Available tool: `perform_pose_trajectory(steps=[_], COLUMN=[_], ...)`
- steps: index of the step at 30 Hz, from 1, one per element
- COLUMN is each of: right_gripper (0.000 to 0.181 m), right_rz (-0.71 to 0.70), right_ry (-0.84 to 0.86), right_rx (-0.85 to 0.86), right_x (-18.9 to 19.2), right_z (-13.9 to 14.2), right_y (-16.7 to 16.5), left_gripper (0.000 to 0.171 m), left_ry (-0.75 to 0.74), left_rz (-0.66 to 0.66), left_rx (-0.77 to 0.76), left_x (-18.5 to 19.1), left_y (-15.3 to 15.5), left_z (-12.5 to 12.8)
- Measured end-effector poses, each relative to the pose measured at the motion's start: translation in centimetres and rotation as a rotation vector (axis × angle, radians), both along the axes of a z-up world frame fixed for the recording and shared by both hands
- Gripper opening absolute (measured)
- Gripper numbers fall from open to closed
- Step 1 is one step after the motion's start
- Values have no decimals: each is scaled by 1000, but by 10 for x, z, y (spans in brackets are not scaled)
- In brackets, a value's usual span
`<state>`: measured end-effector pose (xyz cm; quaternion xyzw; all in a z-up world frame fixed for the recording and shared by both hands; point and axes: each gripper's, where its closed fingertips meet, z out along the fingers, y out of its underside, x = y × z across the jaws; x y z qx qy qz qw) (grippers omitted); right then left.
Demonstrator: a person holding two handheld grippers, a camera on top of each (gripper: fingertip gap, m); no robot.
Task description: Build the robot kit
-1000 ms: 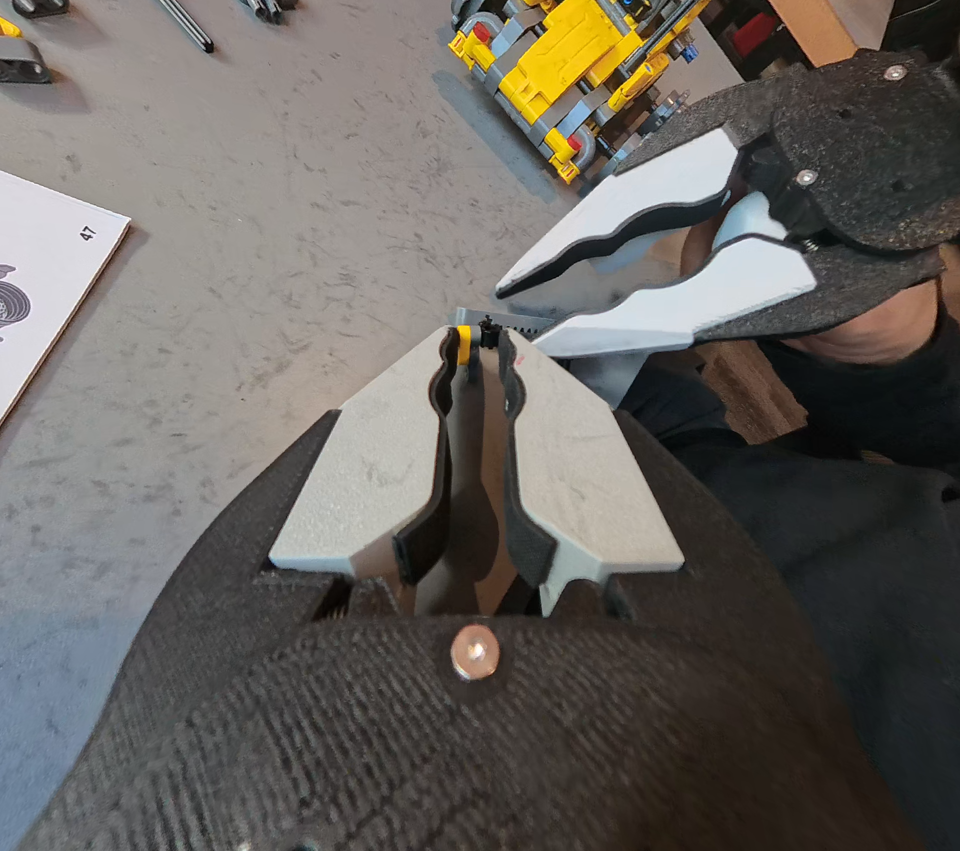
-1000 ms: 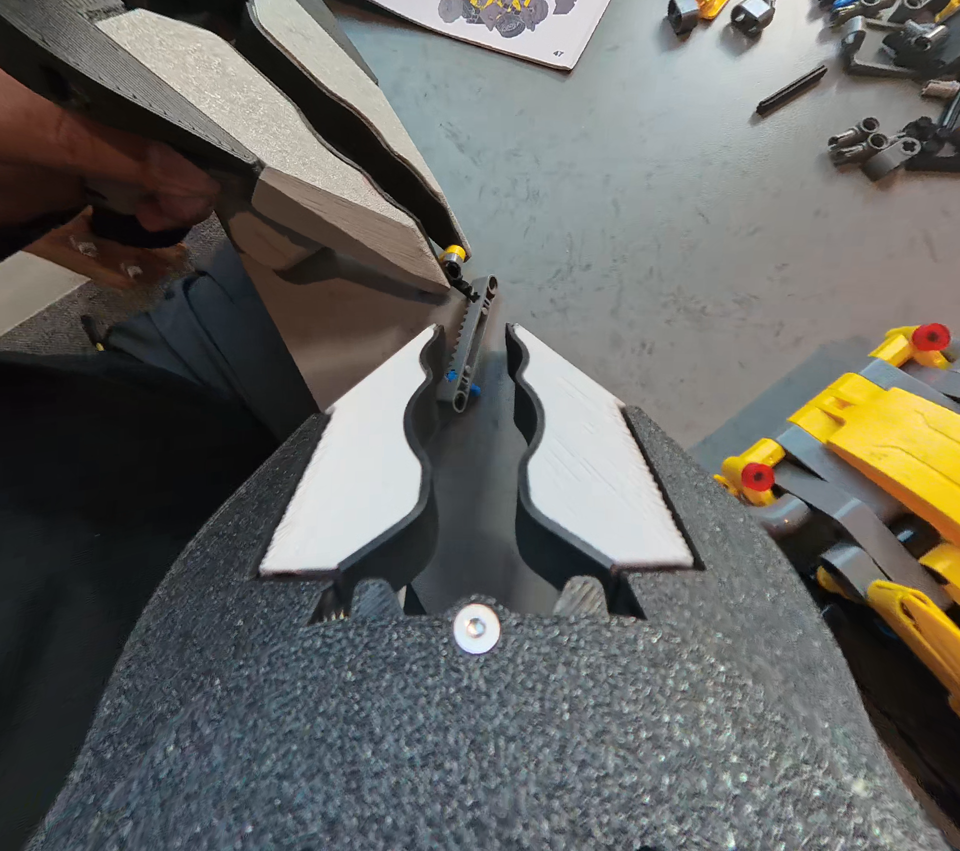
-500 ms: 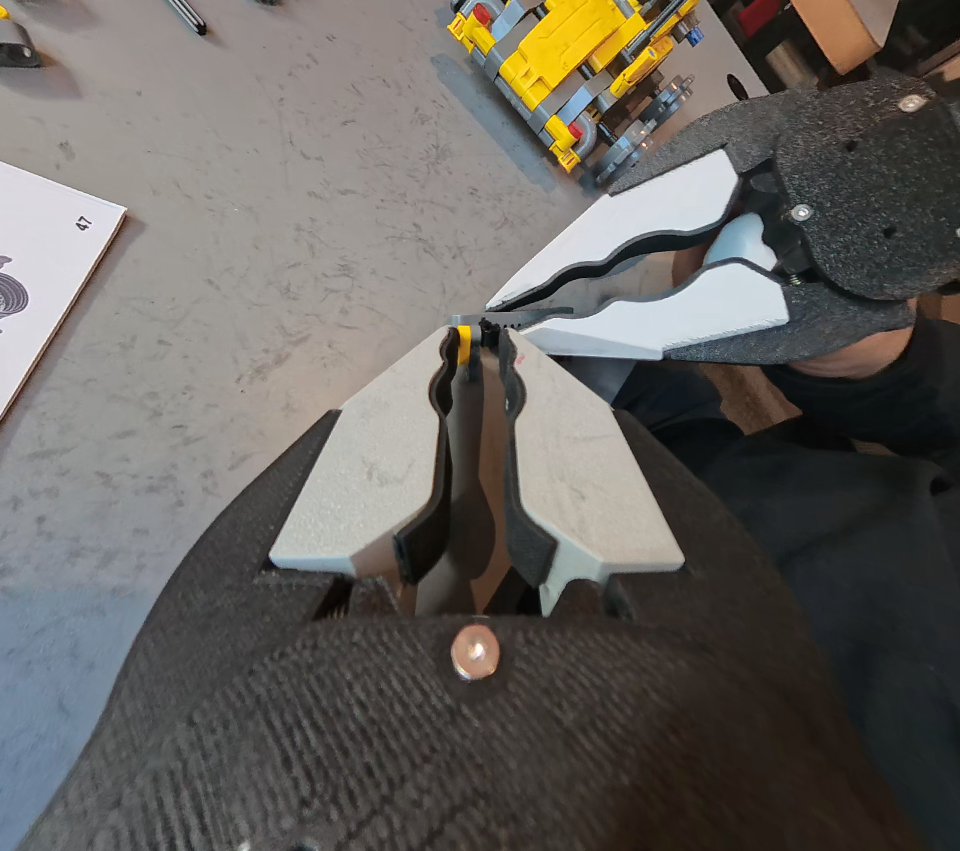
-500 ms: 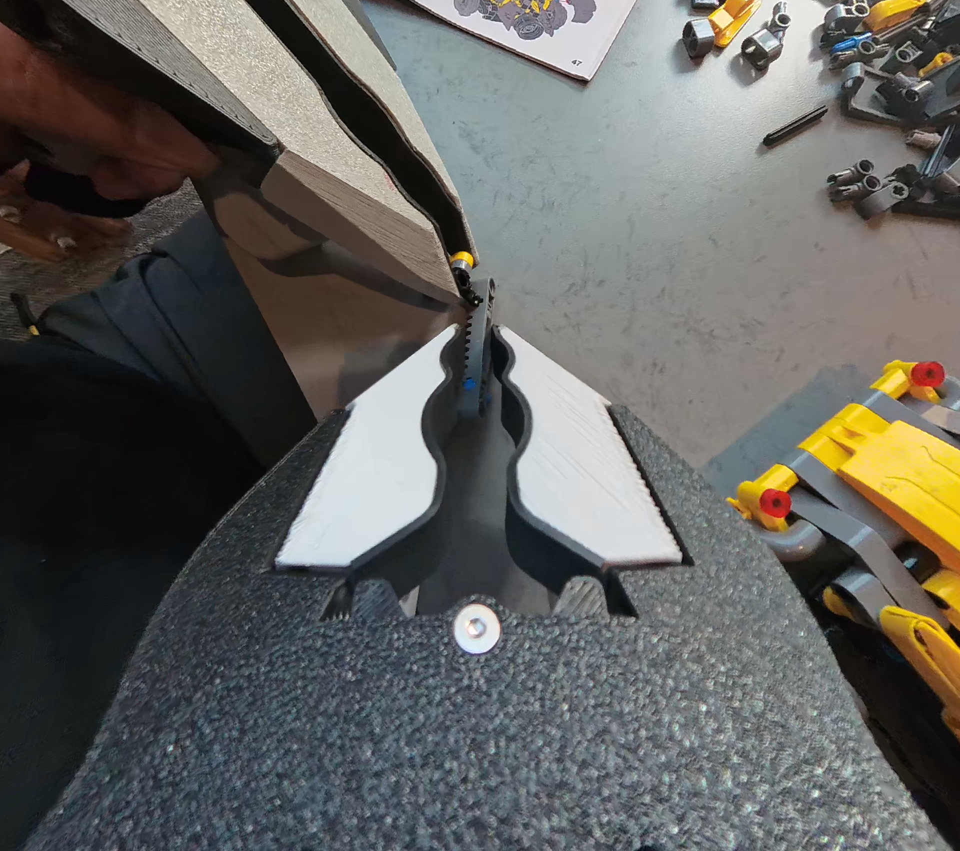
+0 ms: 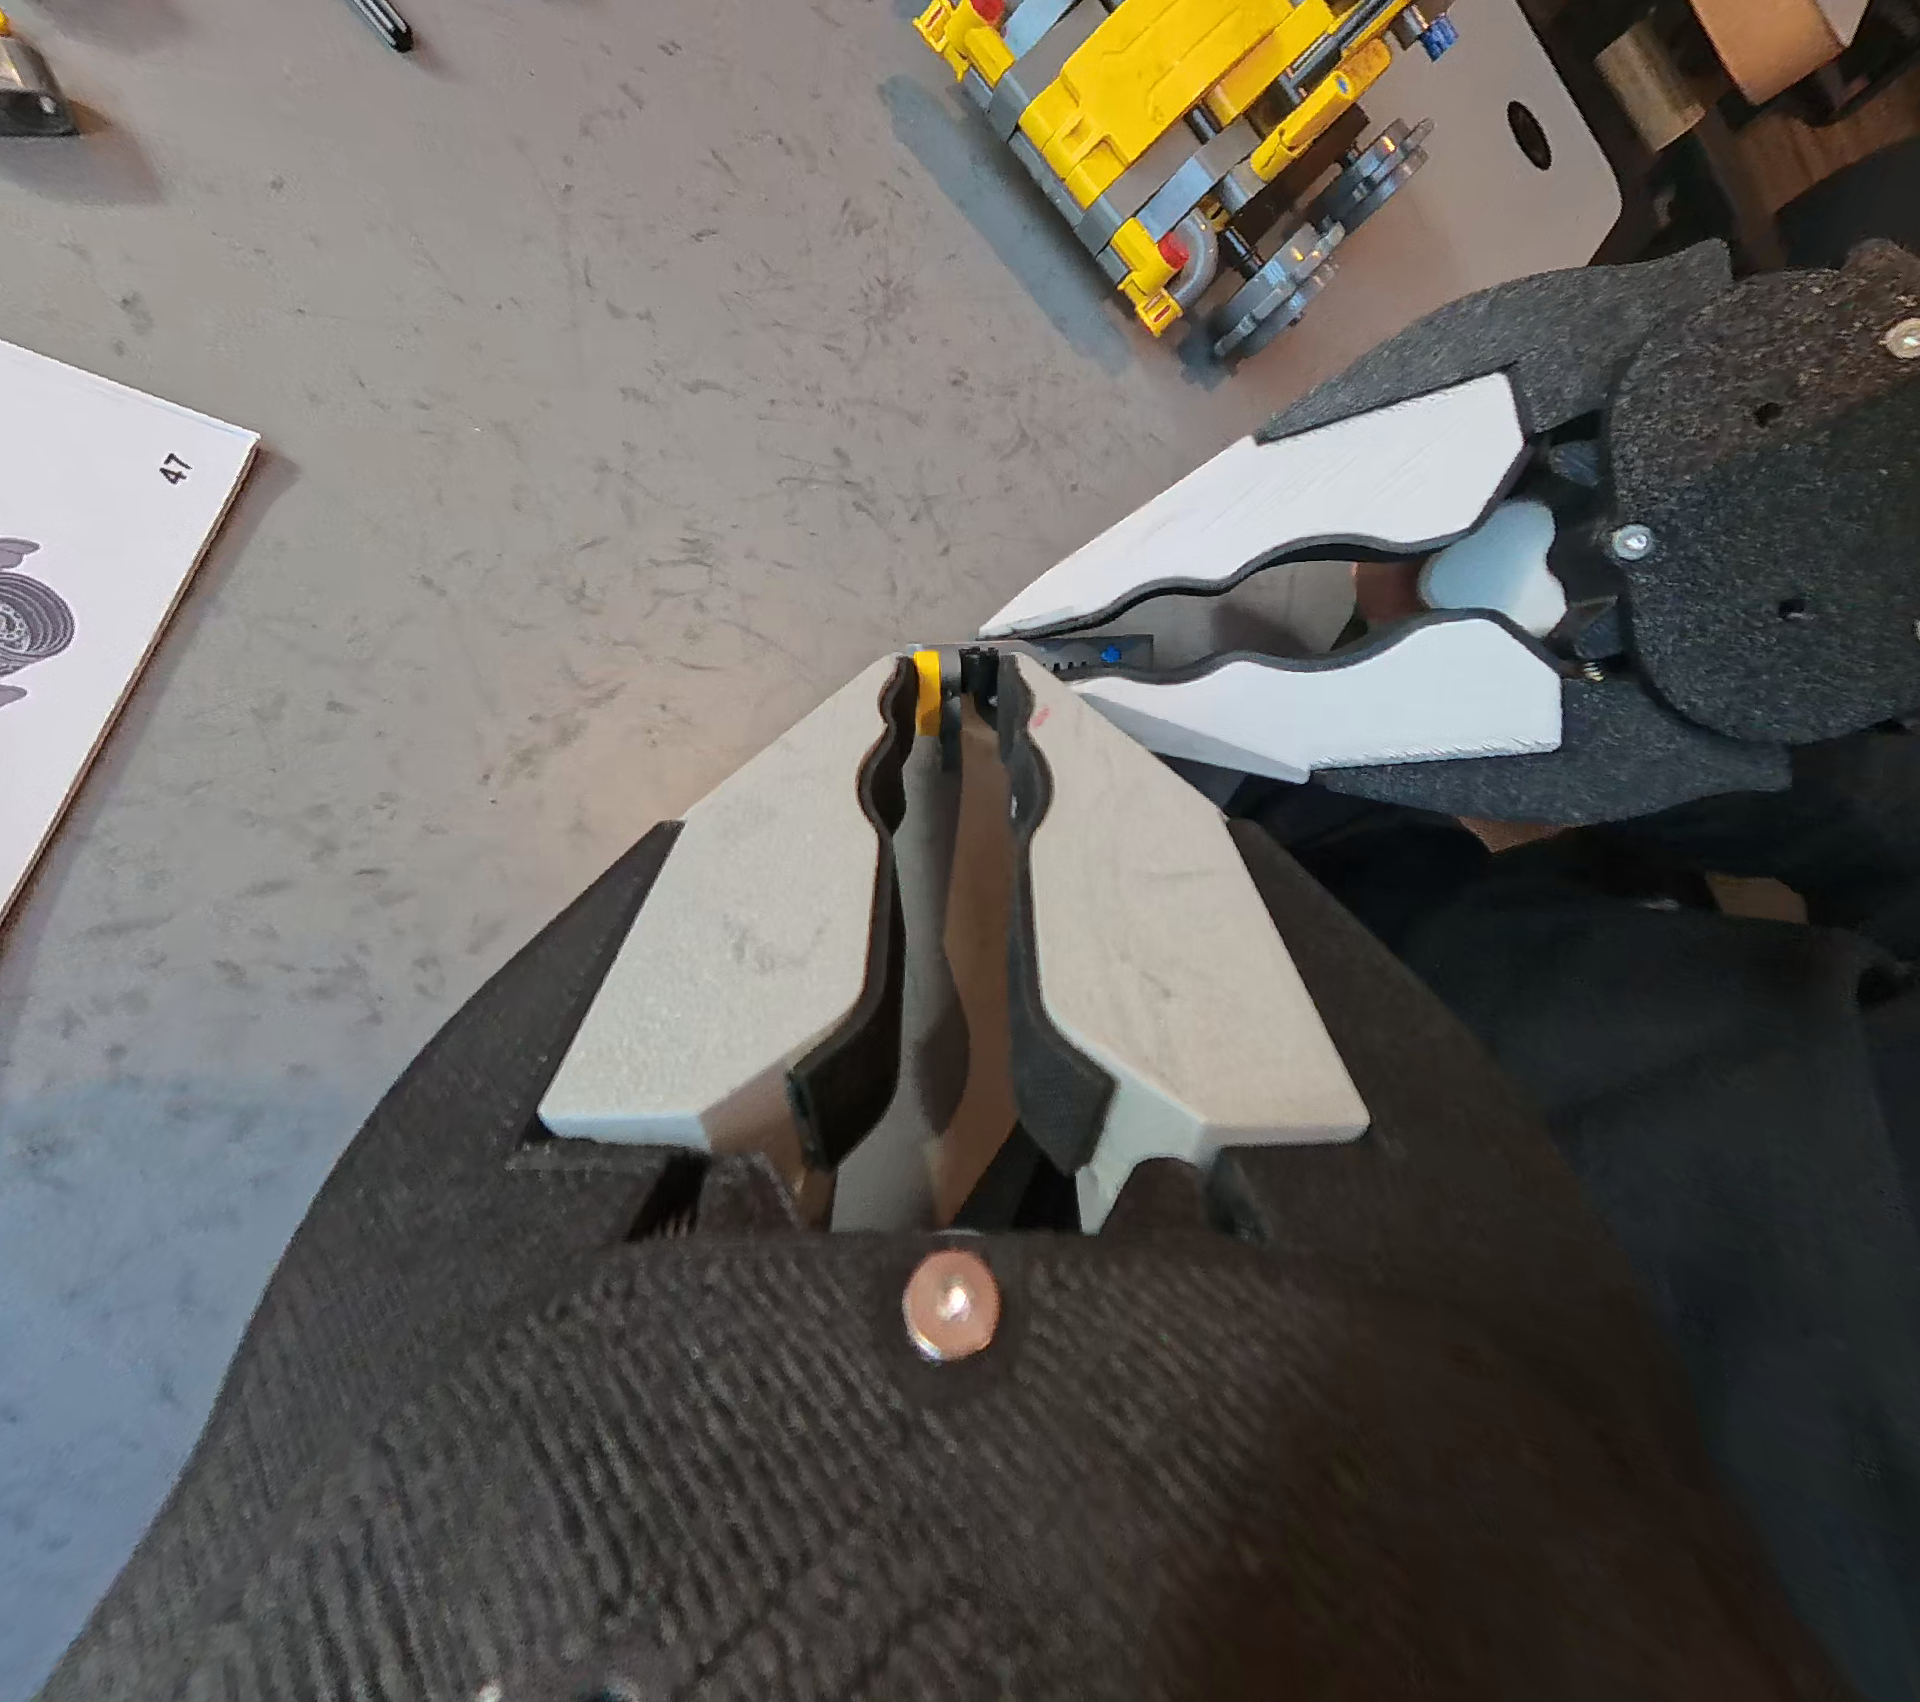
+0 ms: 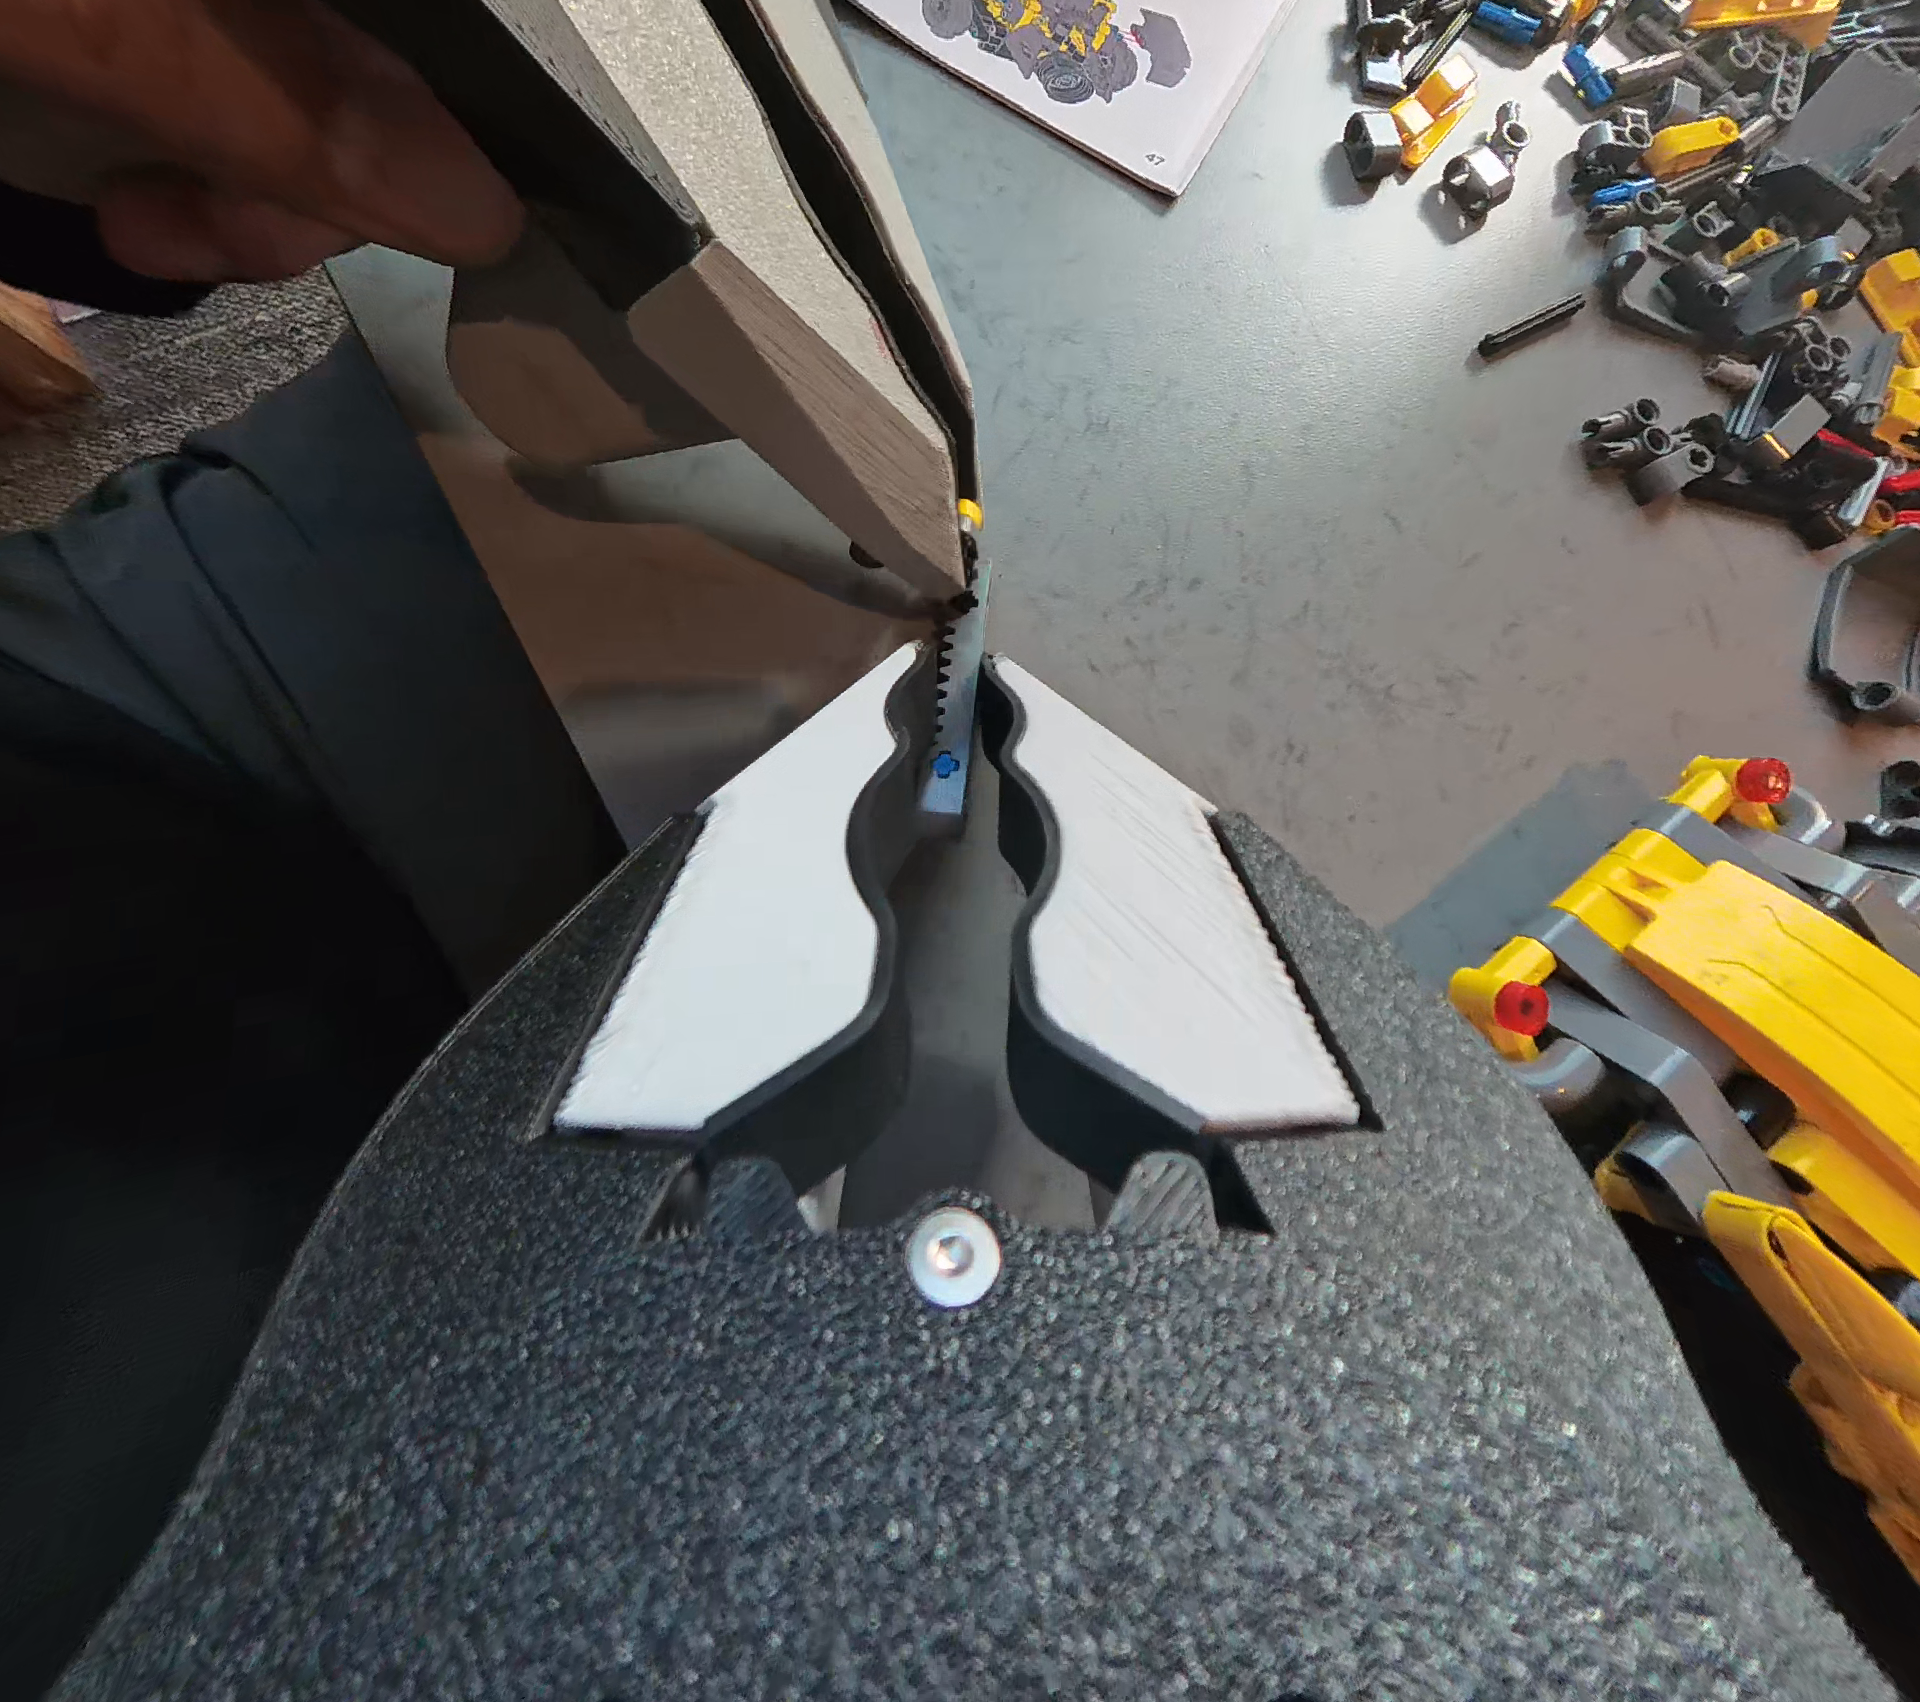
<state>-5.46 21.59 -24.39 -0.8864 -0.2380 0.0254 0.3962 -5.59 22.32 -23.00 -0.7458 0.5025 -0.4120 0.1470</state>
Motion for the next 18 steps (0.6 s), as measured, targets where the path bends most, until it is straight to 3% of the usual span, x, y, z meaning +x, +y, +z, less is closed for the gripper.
perform_pose_trajectory(steps=[18], right_gripper=[7], right_rz=[-2], right_ry=[-11], right_rx=[-2], right_x=[1], right_z=[0], right_y=[0], left_gripper=[14], left_ry=[41], left_rz=[-28], left_rx=[105], left_x=[4], left_y=[1], left_z=[-2])
